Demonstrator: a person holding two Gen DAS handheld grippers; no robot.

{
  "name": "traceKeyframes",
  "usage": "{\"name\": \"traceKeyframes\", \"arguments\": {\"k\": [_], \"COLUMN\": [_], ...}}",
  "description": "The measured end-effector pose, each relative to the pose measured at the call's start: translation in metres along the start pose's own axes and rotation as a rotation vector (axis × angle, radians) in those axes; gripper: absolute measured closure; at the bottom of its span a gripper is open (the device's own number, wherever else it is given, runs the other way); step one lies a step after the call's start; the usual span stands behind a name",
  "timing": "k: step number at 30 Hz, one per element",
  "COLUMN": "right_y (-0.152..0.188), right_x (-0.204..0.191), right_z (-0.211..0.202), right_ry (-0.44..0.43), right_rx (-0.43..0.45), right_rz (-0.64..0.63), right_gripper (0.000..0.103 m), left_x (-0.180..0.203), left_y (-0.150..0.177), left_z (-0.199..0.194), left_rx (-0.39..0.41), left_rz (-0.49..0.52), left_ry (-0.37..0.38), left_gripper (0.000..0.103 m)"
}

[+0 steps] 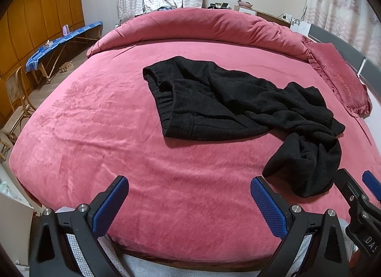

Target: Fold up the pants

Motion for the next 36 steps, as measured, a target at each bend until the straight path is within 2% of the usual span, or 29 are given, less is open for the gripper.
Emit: {"name": "traceKeyframes", "arguments": {"k": [19,24,30,34,36], "right_y": [0.002,0.004,0.007,0.01,0.012], "right_x": [0.003,0.006,0.02,0.036,0.046], "right_z": [0.006,0.01,0.019,0.032,0.039], "right_ry": [-0.013,-0.031,-0.04,-0.036,-0.04], "right_rx": [-0.011,-0.023,-0.041,-0.085,-0.112], "right_rz": [0.017,0.032,0.057,0.078,0.098], "right_gripper": [0.0,0.0,0.002,0.007,0.007], "left_x": [0.004,0.007,0.001,-0.014,-0.022], "left_y": [0.0,0.002,0.002,-0.002,-0.007], "left_z": [0.012,0.025,0.046,0.077,0.089], "left_rx": [-0.029,-0.086,-0.108,-0.176,-0.177], "left_rz": [0.01,0.013,0.007,-0.062,-0.104], "left_ry": [0.013,0.073,0.189,0.228,0.242], "left_gripper": [0.0,0.0,0.0,0.0,0.002]}}
Point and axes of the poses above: each gripper's, at about its wrist camera, not at the fingertips, and z roughly the way its jaws point, x to its right, y to its underside, the point moved 3 cm from there along z, roughly the way its jaws point, and after that the axes turned 1 degree about -z, right-handed, at the moved point
